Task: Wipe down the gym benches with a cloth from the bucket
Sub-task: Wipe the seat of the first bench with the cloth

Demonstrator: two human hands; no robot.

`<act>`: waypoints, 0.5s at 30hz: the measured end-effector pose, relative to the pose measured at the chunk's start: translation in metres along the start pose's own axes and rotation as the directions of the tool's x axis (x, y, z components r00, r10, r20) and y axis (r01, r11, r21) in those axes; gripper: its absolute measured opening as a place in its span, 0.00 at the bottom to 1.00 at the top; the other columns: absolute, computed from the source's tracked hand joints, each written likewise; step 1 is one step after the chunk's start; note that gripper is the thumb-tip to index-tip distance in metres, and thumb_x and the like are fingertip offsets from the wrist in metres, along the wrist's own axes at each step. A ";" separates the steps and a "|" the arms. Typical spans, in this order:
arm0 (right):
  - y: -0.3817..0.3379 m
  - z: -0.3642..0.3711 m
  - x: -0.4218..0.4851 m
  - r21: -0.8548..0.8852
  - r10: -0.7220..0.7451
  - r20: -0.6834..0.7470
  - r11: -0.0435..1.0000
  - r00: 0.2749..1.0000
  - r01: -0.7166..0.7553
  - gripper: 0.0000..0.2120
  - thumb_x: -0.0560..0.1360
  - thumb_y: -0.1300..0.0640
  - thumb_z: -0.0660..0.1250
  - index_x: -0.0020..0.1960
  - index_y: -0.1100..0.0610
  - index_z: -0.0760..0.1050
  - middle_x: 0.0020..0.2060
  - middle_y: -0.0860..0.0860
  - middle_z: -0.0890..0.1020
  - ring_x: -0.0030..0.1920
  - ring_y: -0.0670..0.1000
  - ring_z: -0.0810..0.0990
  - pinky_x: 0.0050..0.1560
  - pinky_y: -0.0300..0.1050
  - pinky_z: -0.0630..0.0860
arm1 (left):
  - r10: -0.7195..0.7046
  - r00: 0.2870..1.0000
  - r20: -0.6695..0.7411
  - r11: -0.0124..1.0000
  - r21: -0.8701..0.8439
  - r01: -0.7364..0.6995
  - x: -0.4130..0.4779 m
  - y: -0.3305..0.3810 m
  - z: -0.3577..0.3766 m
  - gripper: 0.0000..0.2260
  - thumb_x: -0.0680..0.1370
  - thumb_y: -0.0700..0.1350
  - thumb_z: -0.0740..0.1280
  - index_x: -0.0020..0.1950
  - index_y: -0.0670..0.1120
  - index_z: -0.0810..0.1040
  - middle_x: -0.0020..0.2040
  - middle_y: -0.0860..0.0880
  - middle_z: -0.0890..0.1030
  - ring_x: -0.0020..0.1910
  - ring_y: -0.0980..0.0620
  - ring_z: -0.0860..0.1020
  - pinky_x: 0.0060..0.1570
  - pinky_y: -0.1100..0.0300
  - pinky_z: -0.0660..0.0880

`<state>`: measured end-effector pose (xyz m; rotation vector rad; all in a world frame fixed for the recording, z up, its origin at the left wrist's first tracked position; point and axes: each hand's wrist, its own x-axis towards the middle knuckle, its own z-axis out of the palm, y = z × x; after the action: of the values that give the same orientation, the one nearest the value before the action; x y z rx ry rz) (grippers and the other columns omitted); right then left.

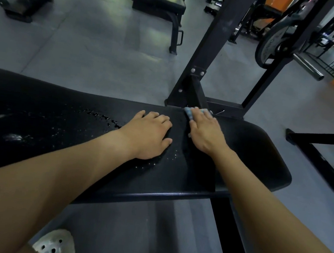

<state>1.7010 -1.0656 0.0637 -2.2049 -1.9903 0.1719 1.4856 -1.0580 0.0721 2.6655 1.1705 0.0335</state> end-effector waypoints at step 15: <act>-0.003 0.007 0.004 0.010 -0.053 0.019 0.999 0.998 0.053 0.24 0.85 0.52 0.50 0.80 0.51 0.59 0.80 0.50 0.61 0.80 0.53 0.55 0.79 0.55 0.51 | -0.017 0.999 -0.032 1.000 -0.019 0.016 0.001 0.003 0.004 0.24 0.85 0.58 0.56 0.78 0.48 0.66 0.81 0.50 0.63 0.80 0.47 0.59 0.79 0.42 0.54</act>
<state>1.6974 -1.0606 0.0575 -2.1499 -2.0514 0.1956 1.4892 -1.0603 0.0691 2.6486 1.1959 0.0843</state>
